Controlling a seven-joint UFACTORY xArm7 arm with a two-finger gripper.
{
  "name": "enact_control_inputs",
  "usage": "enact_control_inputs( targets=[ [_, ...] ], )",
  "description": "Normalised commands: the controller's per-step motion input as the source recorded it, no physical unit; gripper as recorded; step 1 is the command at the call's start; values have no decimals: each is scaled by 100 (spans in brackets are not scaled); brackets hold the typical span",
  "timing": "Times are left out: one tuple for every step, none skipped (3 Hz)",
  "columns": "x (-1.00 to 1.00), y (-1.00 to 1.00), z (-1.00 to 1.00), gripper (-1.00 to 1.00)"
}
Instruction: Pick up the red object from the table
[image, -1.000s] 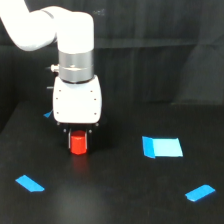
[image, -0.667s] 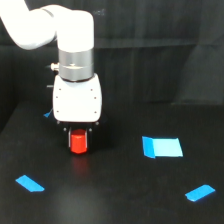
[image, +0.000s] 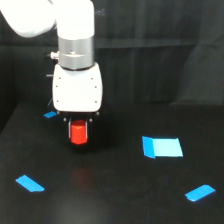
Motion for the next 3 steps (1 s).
enact_control_inputs(
  targets=[
    [8,1,100,-91],
    [9,-2,100,-97],
    [5,2,85,-100]
  ],
)
